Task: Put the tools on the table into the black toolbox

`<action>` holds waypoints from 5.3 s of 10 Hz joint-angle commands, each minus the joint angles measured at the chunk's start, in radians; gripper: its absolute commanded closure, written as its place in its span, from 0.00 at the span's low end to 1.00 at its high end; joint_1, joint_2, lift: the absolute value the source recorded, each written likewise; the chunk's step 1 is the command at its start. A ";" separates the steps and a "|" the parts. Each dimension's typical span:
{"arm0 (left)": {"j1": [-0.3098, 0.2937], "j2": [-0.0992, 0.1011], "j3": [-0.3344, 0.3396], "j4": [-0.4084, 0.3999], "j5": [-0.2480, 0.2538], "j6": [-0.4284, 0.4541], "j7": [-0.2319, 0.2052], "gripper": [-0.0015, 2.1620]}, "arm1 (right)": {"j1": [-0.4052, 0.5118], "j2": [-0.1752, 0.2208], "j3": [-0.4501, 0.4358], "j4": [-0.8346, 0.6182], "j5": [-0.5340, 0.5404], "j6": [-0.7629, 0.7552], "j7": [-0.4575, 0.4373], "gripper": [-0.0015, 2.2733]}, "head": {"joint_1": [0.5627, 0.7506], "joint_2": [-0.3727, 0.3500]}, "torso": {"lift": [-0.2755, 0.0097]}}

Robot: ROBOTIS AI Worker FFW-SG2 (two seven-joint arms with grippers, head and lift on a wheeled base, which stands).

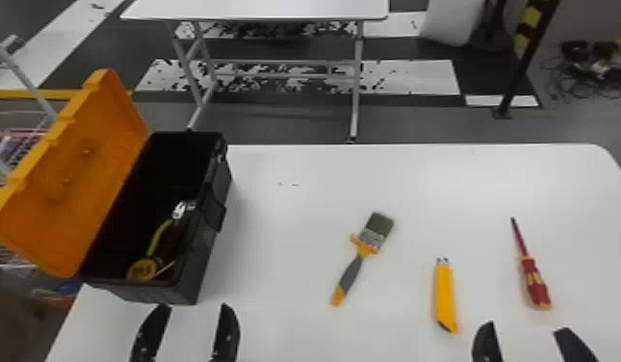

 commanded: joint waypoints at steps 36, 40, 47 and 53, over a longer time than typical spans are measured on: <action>-0.008 0.020 -0.006 -0.009 0.011 0.006 -0.015 0.04 | -0.239 0.001 0.038 -0.199 0.106 1.049 -0.134 0.94 | 0.70 0.74 | 0.70; 0.001 0.018 -0.008 -0.044 0.011 0.003 -0.020 0.04 | -0.206 0.001 0.036 -0.273 0.107 1.034 -0.102 0.94 | 0.70 0.74 | 0.70; 0.022 0.025 -0.043 -0.199 0.038 0.138 -0.147 0.04 | -0.150 0.001 0.042 -0.268 0.134 0.641 0.153 0.94 | 0.70 0.73 | 0.70; -0.008 0.017 0.061 -0.418 0.226 0.761 -0.393 0.05 | -0.127 0.001 0.042 -0.223 0.146 0.396 0.317 0.94 | 0.70 0.69 | 0.70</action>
